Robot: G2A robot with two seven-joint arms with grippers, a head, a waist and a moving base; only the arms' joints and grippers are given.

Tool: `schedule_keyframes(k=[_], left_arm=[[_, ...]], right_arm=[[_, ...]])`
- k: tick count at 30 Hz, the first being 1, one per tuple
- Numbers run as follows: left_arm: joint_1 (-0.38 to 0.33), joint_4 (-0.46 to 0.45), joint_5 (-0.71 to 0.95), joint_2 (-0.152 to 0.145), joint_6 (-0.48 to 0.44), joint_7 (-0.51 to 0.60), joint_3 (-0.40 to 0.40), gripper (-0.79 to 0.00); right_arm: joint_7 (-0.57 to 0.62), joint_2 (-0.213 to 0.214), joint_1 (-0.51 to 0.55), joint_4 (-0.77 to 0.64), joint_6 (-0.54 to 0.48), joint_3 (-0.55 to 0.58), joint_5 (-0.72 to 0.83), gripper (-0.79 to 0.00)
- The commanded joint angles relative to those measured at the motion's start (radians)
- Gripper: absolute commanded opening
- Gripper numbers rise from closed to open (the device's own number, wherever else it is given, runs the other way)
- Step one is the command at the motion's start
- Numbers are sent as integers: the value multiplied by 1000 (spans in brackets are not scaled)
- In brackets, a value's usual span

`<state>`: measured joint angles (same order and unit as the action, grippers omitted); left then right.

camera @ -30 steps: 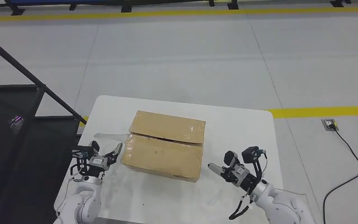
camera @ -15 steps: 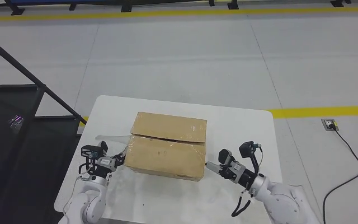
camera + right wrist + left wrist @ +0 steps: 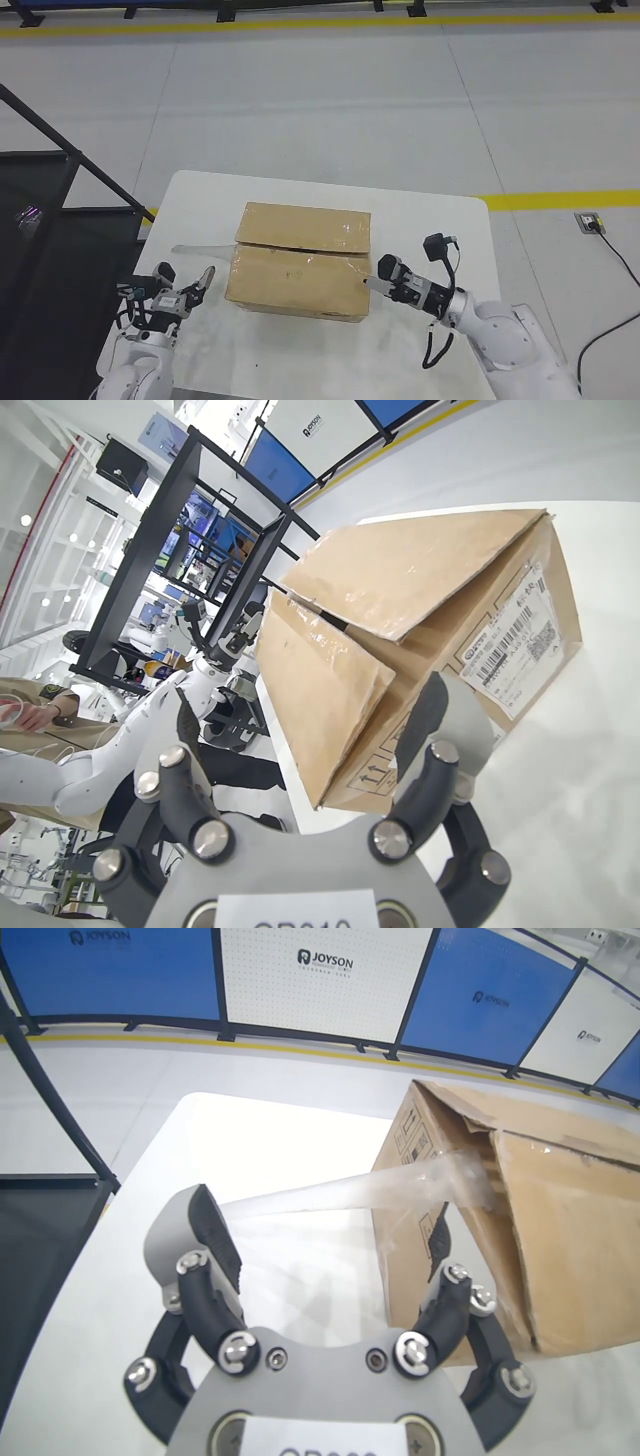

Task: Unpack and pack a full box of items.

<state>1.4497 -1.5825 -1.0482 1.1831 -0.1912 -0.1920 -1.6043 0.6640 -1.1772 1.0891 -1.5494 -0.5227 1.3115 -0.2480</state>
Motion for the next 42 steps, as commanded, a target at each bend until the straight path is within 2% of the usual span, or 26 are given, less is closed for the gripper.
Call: schedule_keyframes(k=[1,4,8,15,19,22,29,32,38,42], left_arm=[[25,-25,16,-1,-6,1,-21,0],[45,-46,17,-2,-6,1,-33,0],[56,-57,20,0,2,0,-37,0],[91,-109,10,1,-7,-25,-46,0],[125,-161,12,-1,-57,-44,-63,0],[157,-197,4,-3,-98,-65,-81,0],[212,-252,-23,-9,-186,-91,-124,0],[228,-258,-62,-15,-263,-78,-137,0],[233,-229,-271,-29,-360,-75,-136,0],[221,-194,-386,-36,-399,-63,-111,0]], right_arm=[[-7,-4,-26,19,34,-23,-12,0],[28,-8,-53,56,3,-46,76,0],[149,-6,-92,114,-75,-52,276,0],[342,10,-93,105,-176,-29,515,0],[457,28,-70,47,-176,-8,533,0],[496,47,-37,-49,-137,-10,460,0],[491,97,44,-185,-143,-62,312,0],[470,120,55,-202,-163,-91,261,0],[437,151,56,-195,-196,-133,205,0],[282,146,58,-186,-124,-114,216,0]])
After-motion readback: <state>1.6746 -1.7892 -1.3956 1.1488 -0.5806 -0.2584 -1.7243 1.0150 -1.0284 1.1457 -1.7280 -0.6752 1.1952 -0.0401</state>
